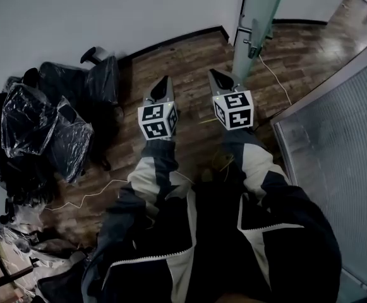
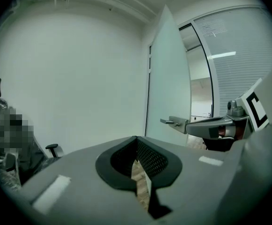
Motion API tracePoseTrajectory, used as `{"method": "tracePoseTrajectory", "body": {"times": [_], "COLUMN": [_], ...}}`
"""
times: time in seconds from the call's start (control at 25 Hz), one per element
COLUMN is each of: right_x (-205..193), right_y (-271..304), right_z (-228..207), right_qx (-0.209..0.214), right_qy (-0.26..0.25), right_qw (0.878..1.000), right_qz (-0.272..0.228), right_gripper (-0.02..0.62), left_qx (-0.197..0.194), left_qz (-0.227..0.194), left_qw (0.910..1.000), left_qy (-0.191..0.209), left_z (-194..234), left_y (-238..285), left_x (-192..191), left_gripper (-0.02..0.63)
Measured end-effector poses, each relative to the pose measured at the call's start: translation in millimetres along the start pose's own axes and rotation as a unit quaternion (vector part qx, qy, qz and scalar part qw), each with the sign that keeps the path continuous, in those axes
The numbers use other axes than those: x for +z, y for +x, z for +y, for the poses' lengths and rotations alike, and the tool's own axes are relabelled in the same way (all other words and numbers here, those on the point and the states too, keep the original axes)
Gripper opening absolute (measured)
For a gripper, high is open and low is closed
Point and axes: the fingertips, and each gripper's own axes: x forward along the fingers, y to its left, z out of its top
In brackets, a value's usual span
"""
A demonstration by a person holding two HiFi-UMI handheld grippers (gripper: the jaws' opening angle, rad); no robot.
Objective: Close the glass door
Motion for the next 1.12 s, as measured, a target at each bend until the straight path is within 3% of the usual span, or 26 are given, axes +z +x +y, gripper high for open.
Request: {"method": "tracePoseTrajectory", "body": {"times": [0.4,0.6,0.96,1.12], "right_x": [14,13,39,53], "right_y": [61,118,244,278], "right_z": [-37,-51,-85,-104], "right_qx": [-0.015,-0.035,-0.132,-0.174], "right_qy": [0.002,-0.003,0.025,0.035], "right_qw": [1.000,0.999,0.991,0.984], "right_qz": [-0.006,0.000,0.016,0.015], "right_gripper": [0.005,0.005,0.005,0.005], "left_qx": [-0.010,-0.022,-0.080,-0.114], "left_qz": [-0.011,-0.019,-0.001,0.007], "left_qw": [0.9999,0.9996,0.9968,0.9934], "left_qy": [0.005,-0.002,0.000,0.003], "left_z": [26,72,189,212], "left_y": [67,117,232,280], "left_x": [18,22,43,51], "left_gripper": [0.002,0.000,0.002,0.002]}}
